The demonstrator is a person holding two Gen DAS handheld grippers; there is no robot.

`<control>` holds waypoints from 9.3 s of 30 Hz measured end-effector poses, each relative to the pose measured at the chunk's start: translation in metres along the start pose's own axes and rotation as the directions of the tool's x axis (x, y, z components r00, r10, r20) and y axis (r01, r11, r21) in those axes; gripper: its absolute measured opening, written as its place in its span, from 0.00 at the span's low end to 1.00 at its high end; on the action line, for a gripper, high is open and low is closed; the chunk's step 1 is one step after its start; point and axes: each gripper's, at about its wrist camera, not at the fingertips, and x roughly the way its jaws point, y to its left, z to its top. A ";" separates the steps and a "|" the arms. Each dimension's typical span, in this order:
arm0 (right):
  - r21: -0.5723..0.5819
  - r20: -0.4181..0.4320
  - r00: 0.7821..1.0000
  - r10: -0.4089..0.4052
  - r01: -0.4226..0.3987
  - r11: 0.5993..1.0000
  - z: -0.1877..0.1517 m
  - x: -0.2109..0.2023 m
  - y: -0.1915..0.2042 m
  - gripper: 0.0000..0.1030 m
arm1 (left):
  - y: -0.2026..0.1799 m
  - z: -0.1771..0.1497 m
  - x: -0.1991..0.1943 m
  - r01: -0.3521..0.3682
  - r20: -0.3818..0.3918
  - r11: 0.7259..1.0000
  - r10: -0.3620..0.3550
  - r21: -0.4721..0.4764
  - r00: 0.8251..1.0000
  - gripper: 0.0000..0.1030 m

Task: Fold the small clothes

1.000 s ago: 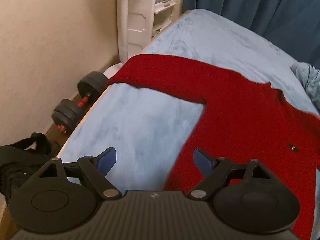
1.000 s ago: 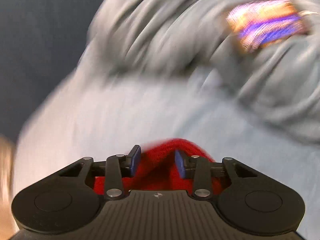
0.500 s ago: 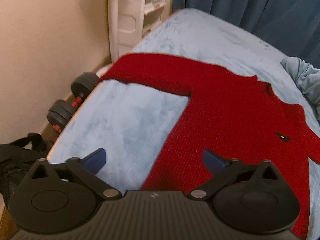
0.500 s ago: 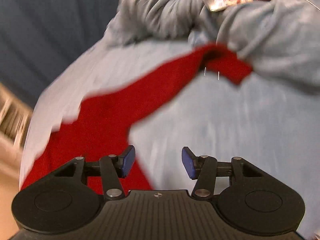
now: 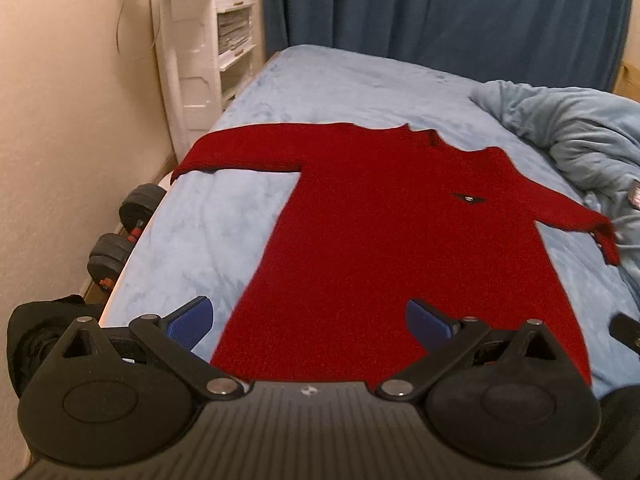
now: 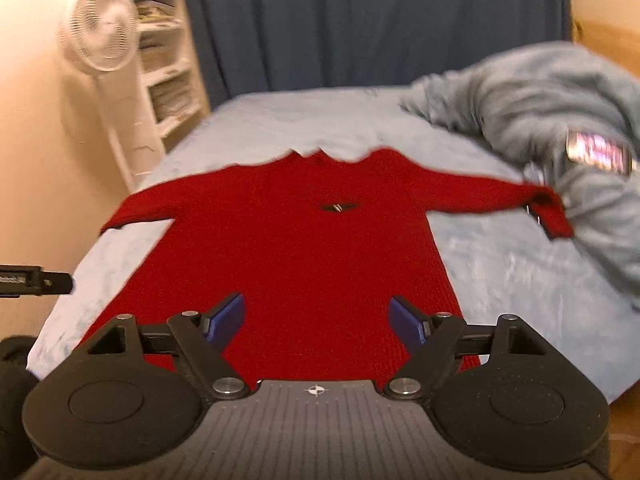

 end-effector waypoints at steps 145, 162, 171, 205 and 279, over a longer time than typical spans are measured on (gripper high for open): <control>0.569 -0.024 0.988 -0.152 0.139 0.810 0.033 0.324 -0.189 0.80 | 0.005 0.245 0.406 -0.171 -0.081 0.985 0.173 0.034 0.982 0.98; 0.837 0.026 0.964 -0.265 0.124 0.533 0.022 0.299 -0.318 0.81 | -0.036 0.158 0.282 -0.158 -0.183 0.986 0.145 -0.056 0.972 1.00; 0.929 0.053 0.979 -0.199 0.024 0.368 0.052 0.358 -0.394 0.81 | -0.026 0.171 0.256 -0.156 -0.152 0.982 0.139 -0.108 0.979 1.00; 0.054 -0.052 0.993 -0.108 0.111 0.992 0.033 0.229 -0.107 0.74 | 0.073 0.125 0.221 -0.166 -0.156 0.966 0.135 -0.199 0.978 1.00; -0.067 -0.036 0.999 0.023 -0.026 0.997 -0.077 -0.087 0.020 0.85 | -0.006 -0.075 -0.063 -0.012 -0.077 0.990 0.023 0.142 0.997 1.00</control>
